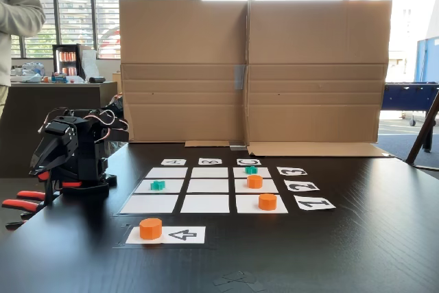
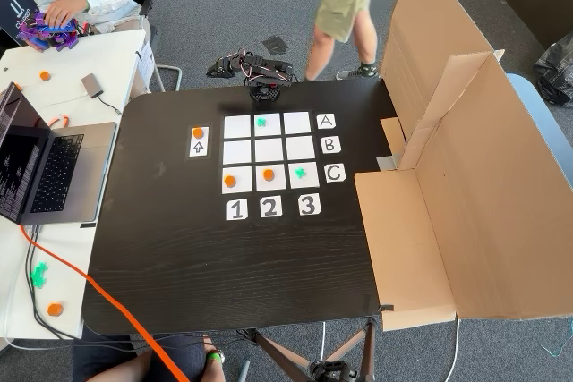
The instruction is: Pick up the round, orange token and place it in the grid on square B2.
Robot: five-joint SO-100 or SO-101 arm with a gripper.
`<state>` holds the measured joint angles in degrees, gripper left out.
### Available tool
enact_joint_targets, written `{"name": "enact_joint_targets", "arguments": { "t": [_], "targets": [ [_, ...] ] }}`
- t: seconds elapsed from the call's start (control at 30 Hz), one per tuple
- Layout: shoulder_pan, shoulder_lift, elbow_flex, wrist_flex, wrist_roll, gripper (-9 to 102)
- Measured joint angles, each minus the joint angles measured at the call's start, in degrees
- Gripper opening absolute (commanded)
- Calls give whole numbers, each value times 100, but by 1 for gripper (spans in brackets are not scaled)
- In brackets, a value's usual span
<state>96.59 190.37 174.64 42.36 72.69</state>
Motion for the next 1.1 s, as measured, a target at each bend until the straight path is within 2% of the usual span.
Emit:
{"name": "enact_joint_targets", "arguments": {
  "t": [0.23, 0.47, 0.57, 0.6, 0.93, 1.1],
  "targets": [
    [-97, -466, -53, 26, -97, 0],
    [-255, -1169, -809, 580, -211, 1],
    [-369, -1503, -1195, 932, -211, 19],
    [-404, -1661, -1327, 1081, -211, 21],
    [-633, -2830, -2883, 1828, -211, 35],
    [-642, -3683, -3981, 2584, -308, 44]
  ]
}}
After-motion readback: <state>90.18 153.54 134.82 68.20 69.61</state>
